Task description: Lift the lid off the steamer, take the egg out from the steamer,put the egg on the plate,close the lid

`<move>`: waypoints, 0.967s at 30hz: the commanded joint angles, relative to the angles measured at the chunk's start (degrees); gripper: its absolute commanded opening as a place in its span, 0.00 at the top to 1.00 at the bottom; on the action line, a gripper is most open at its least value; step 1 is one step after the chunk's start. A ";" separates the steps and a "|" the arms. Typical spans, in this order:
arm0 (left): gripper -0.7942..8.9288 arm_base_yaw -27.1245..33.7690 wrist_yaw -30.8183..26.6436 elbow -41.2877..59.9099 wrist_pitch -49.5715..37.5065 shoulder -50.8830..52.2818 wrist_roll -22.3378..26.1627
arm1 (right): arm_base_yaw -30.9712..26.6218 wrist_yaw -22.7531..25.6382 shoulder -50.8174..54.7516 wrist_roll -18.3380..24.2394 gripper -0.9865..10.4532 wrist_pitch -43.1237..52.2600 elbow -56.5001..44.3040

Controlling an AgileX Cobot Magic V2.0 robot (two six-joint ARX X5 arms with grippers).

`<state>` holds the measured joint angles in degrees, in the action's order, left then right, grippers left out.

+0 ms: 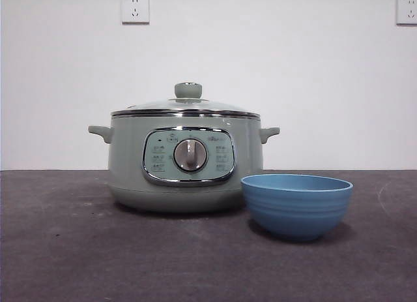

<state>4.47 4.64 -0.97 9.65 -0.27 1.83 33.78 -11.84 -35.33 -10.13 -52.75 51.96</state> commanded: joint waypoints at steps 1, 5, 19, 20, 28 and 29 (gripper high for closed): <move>0.92 0.24 0.02 0.81 -0.11 0.13 -0.59 | 0.13 0.17 0.09 -0.52 0.91 0.28 -0.04; 0.92 0.24 0.00 0.81 -0.11 0.13 -0.59 | 0.13 0.15 0.17 -0.20 0.91 0.26 -0.04; 0.92 0.24 -0.04 0.81 -0.11 0.13 -0.59 | -28.89 -4.98 17.75 8.59 0.91 27.34 -23.06; 0.92 0.24 -0.02 0.81 -0.11 0.13 -0.57 | -30.91 -4.98 20.35 8.50 0.91 30.10 -27.36; 0.92 0.24 0.00 0.81 -0.13 0.13 -0.59 | -36.44 -4.61 33.64 8.02 0.91 37.68 -44.46; 0.92 0.24 0.00 0.81 -0.13 0.13 -0.59 | -36.46 -4.48 34.34 8.07 0.91 37.40 -45.09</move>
<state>4.47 4.64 -0.97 9.72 -0.27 1.80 -2.61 -16.47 -1.61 -2.11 -16.27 7.40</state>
